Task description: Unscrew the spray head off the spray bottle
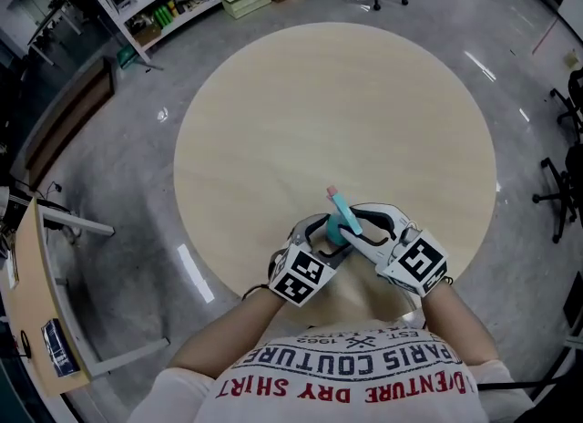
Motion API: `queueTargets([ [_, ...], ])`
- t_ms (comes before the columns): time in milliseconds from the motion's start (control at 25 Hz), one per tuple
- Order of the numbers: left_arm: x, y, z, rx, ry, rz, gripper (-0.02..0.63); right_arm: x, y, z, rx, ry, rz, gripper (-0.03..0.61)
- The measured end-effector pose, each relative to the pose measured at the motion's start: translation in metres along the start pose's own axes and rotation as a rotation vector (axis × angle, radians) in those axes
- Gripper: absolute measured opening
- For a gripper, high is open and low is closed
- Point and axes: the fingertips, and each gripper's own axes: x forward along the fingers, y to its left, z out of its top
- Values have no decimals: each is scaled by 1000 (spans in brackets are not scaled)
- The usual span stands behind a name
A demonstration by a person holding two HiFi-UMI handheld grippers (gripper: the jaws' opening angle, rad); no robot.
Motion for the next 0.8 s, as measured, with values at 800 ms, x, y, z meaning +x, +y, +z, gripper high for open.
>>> queueTargets([
  [800, 0, -11, 0, 282, 13, -410, 318, -16, 4, 16, 23, -63, 439, 128],
])
